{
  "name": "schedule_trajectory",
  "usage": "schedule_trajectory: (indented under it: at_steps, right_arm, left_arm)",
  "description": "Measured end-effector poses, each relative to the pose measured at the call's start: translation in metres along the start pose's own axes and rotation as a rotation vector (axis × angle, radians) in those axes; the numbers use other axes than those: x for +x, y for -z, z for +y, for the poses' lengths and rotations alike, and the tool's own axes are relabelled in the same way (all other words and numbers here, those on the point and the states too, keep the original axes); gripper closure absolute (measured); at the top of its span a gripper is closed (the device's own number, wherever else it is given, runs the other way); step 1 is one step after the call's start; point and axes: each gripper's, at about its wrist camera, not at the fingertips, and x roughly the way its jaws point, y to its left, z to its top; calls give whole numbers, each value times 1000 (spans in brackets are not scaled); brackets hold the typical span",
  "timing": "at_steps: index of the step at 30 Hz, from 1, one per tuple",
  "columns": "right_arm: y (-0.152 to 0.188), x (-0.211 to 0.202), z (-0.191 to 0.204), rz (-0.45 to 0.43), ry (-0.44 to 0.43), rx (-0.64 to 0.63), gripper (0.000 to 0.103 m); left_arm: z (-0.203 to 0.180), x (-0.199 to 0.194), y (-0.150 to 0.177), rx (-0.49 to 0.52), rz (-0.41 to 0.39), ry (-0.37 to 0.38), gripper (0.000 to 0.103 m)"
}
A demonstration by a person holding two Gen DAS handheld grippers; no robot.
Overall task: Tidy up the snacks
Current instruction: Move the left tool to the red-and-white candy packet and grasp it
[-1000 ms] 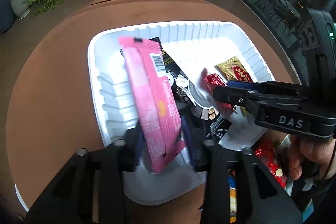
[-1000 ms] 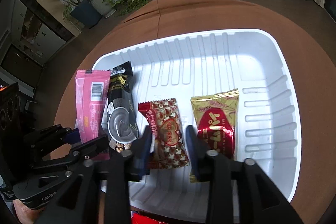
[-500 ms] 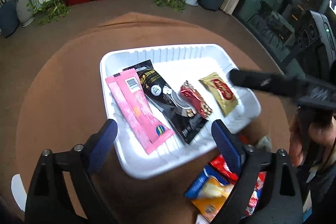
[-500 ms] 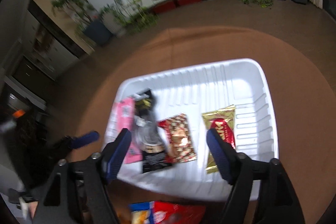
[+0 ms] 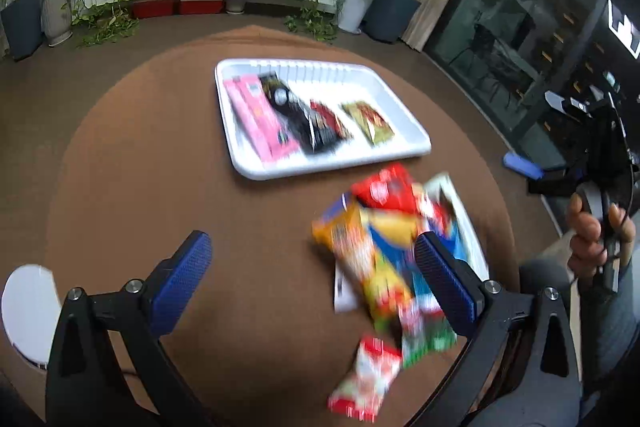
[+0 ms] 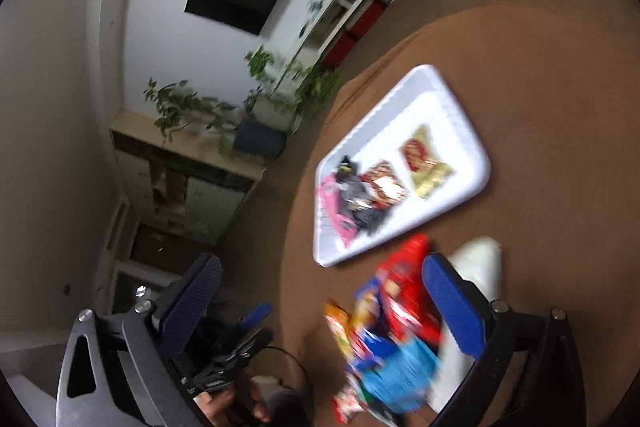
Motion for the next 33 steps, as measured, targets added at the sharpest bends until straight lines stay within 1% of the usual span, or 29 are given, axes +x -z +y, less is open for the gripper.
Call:
schedule_trajectory:
  at_steps: [1,3,4,5,7,9,11,12,14,16,19,22,24,26,27,29,31,33]
  right_arm:
    - [13,-13,3,-51,61,-40,0]
    - [35,-26,13,-88,150,-160,0]
    - [50,-29,19,-96,188,-235,0]
    - [58,-32,21,-93,205,-271,0]
    - [81,-30,27,-57,245,-340,0]
    - [98,-26,30,-32,268,-383,3]
    - [114,-18,35,6,262,-431,6]
    - [121,-14,36,29,259,-454,9]
    - [135,-4,38,67,267,-493,14]
    - [147,6,38,112,271,-509,24]
    - [152,13,35,142,278,-506,30]
    - [156,17,33,159,290,-505,32]
    - [157,15,30,159,296,-500,32]
    - [155,13,30,159,303,-491,32]
    - [154,13,29,161,305,-487,32]
    - [153,13,28,162,308,-480,32]
    - [151,13,28,162,307,-475,32]
    - [150,12,27,159,310,-477,32]
  left_arm:
    - [-5,-3,13,15,14,-7,0]
    - [-16,-5,34,54,64,-10,0]
    - [-23,-6,46,85,87,-23,0]
    - [-31,-4,57,118,116,-29,0]
    - [-45,0,78,181,166,-48,0]
    - [-56,6,92,236,196,-83,0]
    - [-63,11,103,287,229,-100,0]
    - [-66,14,107,302,240,-101,0]
    - [-73,15,112,320,250,-75,0]
    - [-77,15,116,333,249,-63,0]
    - [-79,21,112,332,256,-57,1]
    - [-80,25,111,339,273,-67,2]
    - [-80,28,110,338,292,-66,7]
    - [-79,36,107,333,316,-61,21]
    - [-78,39,106,333,329,-62,25]
    - [-76,45,105,327,348,-67,35]
    - [-75,46,105,327,355,-71,39]
    - [-73,44,104,315,353,-74,46]
